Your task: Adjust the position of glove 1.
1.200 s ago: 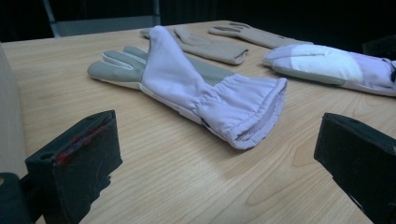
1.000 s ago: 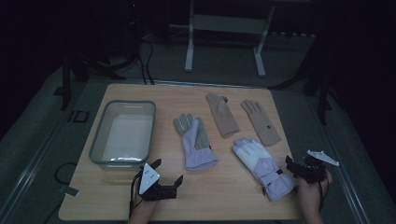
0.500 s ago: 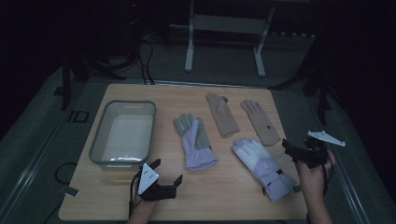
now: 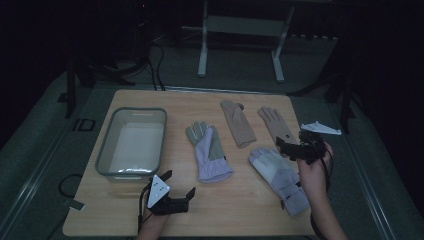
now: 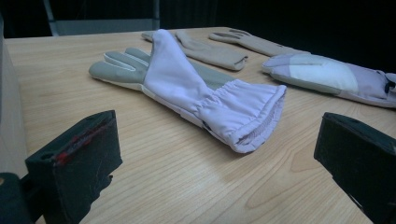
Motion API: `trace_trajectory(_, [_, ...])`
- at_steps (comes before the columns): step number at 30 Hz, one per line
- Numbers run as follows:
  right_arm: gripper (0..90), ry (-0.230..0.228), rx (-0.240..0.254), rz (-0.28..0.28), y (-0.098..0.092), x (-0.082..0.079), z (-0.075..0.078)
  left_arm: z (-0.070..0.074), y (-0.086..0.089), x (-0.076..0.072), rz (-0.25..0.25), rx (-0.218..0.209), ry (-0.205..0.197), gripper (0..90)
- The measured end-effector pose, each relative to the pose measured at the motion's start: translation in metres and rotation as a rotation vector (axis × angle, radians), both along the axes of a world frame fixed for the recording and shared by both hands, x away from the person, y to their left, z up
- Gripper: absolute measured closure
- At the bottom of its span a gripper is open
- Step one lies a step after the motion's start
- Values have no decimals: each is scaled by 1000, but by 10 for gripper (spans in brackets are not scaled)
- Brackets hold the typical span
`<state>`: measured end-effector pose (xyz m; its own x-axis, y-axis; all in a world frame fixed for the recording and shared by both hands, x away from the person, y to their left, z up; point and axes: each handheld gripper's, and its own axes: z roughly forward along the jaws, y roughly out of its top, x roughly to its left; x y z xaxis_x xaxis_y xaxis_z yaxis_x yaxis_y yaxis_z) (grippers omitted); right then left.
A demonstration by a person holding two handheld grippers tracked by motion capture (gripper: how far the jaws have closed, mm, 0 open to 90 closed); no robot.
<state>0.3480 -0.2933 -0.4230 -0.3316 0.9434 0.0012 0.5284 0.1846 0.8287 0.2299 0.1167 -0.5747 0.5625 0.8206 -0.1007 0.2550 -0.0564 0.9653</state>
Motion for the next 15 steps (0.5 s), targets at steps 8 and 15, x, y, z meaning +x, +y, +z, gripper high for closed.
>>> trace_trajectory(8, [118,30,27,79,43,15,9,0,0,0,0,-3,-2,8])
trace_trajectory(15, [112,65,40,134,80,26,9,0,1,0,-3,-4,-2,8])
